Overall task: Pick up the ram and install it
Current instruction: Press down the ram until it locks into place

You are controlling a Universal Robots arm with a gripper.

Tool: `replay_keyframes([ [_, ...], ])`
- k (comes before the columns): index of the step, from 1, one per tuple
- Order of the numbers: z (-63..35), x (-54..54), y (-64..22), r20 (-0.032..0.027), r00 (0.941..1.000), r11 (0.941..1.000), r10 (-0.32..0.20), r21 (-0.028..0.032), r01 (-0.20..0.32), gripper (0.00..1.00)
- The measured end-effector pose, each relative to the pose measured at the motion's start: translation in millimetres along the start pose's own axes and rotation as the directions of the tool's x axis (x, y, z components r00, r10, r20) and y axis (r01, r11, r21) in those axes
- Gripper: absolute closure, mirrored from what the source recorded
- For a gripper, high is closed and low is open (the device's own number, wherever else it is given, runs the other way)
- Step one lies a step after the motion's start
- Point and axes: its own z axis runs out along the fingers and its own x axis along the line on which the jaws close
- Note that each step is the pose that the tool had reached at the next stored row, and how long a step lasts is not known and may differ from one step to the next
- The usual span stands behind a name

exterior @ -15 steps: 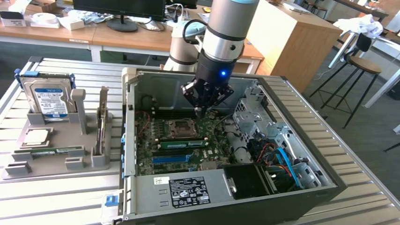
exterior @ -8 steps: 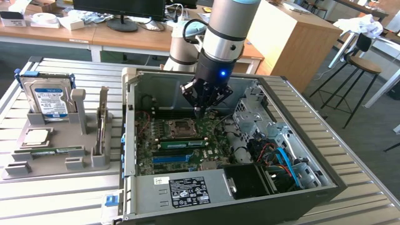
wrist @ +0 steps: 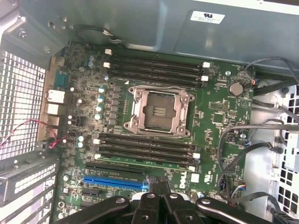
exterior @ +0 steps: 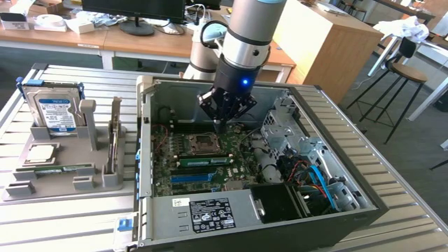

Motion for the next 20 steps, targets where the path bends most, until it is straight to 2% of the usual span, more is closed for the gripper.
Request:
replay_keyframes([
  [10, 0.1, 5.0, 0.5, -0.0036, 1.0, 1.0, 0.001, -0.0005, -0.001, 0.9],
  [20, 0.2, 5.2, 0.6, -0.0032, 0.9996, 0.9996, 0.028, -0.0009, -0.028, 0.9],
])
